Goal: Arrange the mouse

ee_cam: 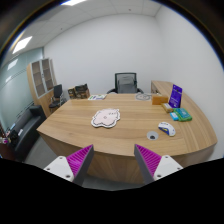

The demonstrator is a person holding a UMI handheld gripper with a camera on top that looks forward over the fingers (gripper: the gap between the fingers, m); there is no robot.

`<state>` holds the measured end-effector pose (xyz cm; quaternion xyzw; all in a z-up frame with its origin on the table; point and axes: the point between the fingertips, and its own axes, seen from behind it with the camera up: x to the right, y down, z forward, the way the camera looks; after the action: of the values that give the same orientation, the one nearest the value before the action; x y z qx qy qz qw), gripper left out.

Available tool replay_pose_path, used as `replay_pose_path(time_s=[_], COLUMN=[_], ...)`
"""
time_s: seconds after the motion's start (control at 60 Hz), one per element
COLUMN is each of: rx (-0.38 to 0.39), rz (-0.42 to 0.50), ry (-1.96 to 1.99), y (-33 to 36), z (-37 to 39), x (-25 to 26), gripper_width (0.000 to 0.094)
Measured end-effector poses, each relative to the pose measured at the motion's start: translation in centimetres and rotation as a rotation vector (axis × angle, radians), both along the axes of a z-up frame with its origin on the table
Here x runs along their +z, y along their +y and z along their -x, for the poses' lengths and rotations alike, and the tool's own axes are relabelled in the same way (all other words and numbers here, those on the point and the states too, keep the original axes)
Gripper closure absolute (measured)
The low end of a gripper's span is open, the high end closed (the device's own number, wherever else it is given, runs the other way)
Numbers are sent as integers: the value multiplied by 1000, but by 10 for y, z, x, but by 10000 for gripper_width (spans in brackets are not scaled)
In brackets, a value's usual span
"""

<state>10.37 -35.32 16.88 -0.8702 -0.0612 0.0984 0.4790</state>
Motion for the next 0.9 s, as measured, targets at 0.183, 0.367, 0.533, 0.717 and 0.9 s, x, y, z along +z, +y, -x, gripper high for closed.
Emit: replay_pose_path(time_s=[0.183, 0.367, 0.533, 0.717, 0.9], rx=[-93, -162, -172, -105, -56], rz=[17, 38, 84, 70, 87], ry=[-39, -55, -54, -77, -101], y=[16, 63, 122, 189, 242], z=[-72, -164, -230, -262, -274], x=[-24, -68, -118, -151, -175], gripper_width=[89, 98, 106, 106, 107])
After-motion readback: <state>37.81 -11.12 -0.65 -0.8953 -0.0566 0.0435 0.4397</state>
